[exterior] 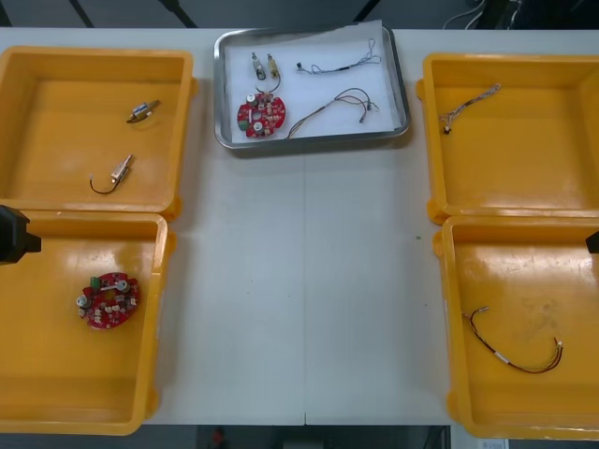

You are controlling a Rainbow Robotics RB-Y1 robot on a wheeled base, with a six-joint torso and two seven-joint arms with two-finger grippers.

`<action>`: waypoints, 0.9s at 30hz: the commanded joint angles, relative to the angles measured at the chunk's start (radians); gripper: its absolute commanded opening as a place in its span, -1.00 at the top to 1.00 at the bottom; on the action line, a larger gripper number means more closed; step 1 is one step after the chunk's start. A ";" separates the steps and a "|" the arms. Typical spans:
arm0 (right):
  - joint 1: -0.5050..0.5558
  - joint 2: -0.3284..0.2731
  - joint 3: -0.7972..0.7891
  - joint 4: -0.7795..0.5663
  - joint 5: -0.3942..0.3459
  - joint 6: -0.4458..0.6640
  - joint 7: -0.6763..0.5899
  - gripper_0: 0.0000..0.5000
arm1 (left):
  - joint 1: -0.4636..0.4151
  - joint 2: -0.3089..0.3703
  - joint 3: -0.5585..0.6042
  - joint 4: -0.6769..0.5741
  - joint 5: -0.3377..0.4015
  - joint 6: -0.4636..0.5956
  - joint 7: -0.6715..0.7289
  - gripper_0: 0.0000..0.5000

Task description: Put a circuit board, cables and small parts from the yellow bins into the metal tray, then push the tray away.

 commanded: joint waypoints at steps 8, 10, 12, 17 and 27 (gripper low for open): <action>0.047 0.038 -0.031 -0.021 0.008 -0.008 -0.050 -1.00 | 0.000 -0.008 0.021 -0.005 0.007 0.007 0.007 -1.00; 0.054 0.038 -0.030 -0.021 0.014 -0.008 -0.047 -1.00 | 0.000 -0.008 0.021 -0.005 0.007 0.007 0.007 -1.00; 0.054 0.038 -0.030 -0.021 0.014 -0.008 -0.047 -1.00 | 0.000 -0.008 0.021 -0.005 0.007 0.007 0.007 -1.00; 0.054 0.038 -0.030 -0.021 0.014 -0.008 -0.047 -1.00 | 0.000 -0.008 0.021 -0.005 0.007 0.007 0.007 -1.00; 0.054 0.038 -0.030 -0.021 0.014 -0.008 -0.047 -1.00 | 0.000 -0.008 0.021 -0.005 0.007 0.007 0.007 -1.00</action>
